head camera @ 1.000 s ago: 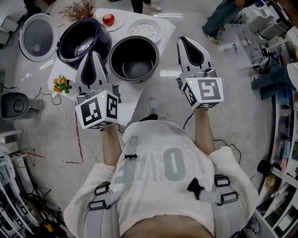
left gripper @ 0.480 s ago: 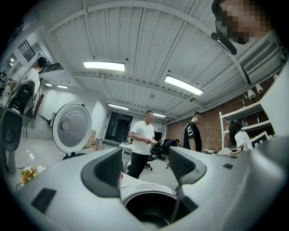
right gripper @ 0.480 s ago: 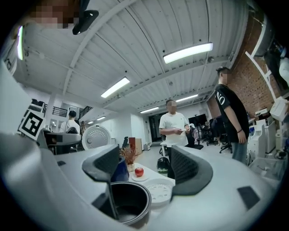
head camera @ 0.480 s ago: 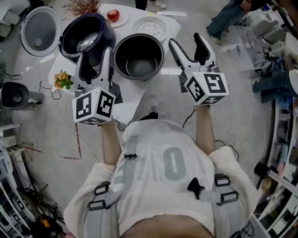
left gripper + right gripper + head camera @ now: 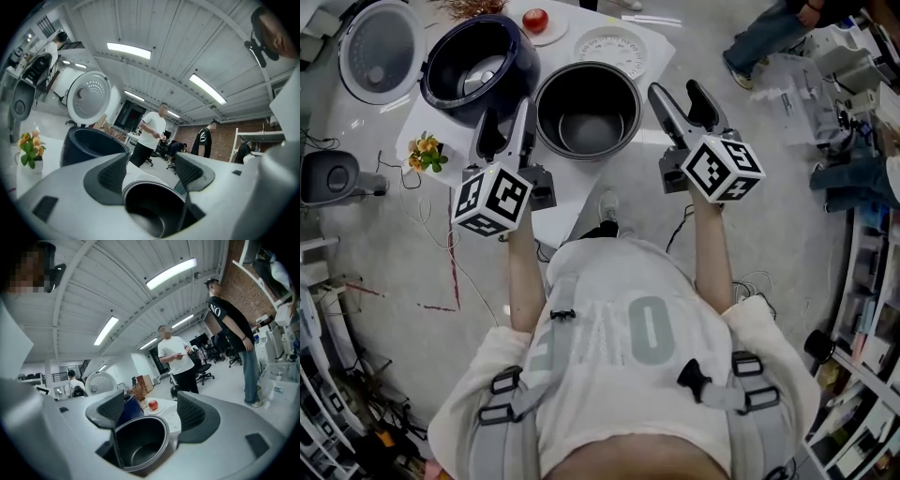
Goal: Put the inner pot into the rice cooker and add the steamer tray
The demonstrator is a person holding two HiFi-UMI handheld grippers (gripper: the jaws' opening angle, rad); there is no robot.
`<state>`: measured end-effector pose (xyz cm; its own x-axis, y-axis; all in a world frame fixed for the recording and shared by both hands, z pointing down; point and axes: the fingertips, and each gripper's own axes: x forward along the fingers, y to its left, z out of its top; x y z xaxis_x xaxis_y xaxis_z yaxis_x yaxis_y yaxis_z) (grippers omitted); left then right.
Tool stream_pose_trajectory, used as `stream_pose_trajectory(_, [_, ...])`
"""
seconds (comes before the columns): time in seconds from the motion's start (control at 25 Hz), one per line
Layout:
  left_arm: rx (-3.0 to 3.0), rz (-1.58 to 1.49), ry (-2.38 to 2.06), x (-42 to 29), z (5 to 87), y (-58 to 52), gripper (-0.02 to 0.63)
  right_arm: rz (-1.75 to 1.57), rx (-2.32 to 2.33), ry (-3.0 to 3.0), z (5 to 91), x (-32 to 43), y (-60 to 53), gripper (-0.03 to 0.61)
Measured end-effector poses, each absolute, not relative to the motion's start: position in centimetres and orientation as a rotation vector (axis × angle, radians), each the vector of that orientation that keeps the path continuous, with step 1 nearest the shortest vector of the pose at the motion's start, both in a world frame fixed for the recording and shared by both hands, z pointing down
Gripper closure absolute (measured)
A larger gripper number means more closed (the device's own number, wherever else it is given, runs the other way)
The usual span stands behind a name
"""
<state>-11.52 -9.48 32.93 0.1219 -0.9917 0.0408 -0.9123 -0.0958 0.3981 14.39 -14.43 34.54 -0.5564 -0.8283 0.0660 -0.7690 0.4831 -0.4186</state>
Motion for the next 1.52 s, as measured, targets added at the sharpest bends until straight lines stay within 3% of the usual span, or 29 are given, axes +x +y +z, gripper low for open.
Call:
stream_pose_trajectory(0.6, [1.545,-0.737,-1.332,-12.6,45.4,-9.8,0.304,-1.467,-1.015,2.098,45.2,12.2,-15.9,0.257])
stream_pose_trajectory(1.0, [1.392,-0.848,-1.217,-12.2,48.2,-10.2,0.307,-1.668,-0.966,1.936,48.8,11.6,-16.0,0.320])
stream_pose_trajectory(1.52, [1.414,-0.793,-1.228,-11.7,48.5,-10.3,0.493,-1.701,-0.988,1.931,49.5,11.1,-15.8,0.452])
